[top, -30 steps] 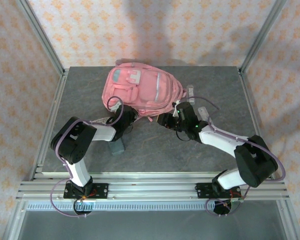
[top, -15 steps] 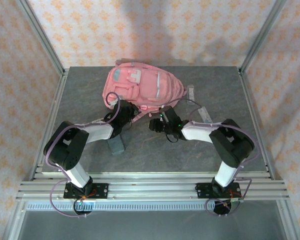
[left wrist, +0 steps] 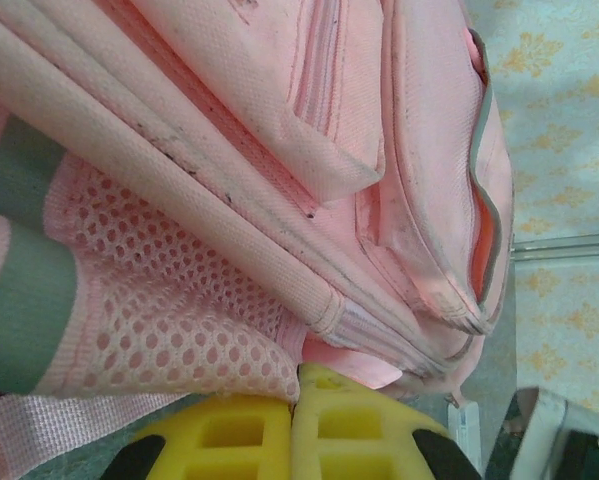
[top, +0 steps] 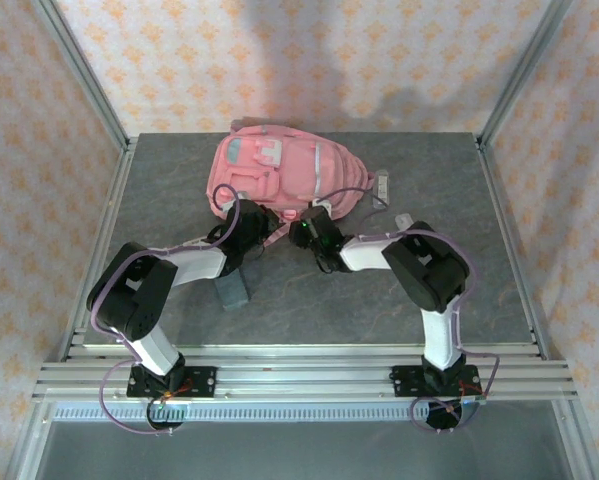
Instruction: Pack the student bag
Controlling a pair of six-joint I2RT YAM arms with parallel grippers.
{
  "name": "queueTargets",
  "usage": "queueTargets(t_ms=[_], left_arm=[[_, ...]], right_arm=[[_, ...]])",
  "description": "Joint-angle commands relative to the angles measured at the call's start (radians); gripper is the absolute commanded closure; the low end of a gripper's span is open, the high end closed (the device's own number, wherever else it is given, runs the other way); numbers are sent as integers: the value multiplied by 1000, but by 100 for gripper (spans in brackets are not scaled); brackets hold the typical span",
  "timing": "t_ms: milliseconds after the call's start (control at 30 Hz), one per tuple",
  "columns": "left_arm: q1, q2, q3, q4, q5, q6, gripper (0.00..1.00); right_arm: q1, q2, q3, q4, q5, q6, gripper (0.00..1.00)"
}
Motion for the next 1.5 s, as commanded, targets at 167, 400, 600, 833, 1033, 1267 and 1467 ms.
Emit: queueTargets(t_ms=[167,400,600,833,1033,1267,1467], left_arm=[[6,-26,31,92,47,-29,100],[24,-35,23,69,35,-16,100],[42,-59,20,-16,-2,51,100],[51,-65,46,-130,-39,148,100],[51,-43,70,-192,-87,212,100],[58,-17,127,-243,-115,269,100],[103,15,210,-299,-136,331,100]], right_arm=[[5,45,69,59,184,-45,84],[5,-23,14,-44,186,-73,100],[-23,-150,-93,-175,23,-79,100],[-123,-268,-168,-373,-38,-74,100],[-173,-291,-180,-487,-46,-89,100],[-186,-321,-207,-468,-91,-101,100],[-107,-310,-156,-473,-218,-134,100]])
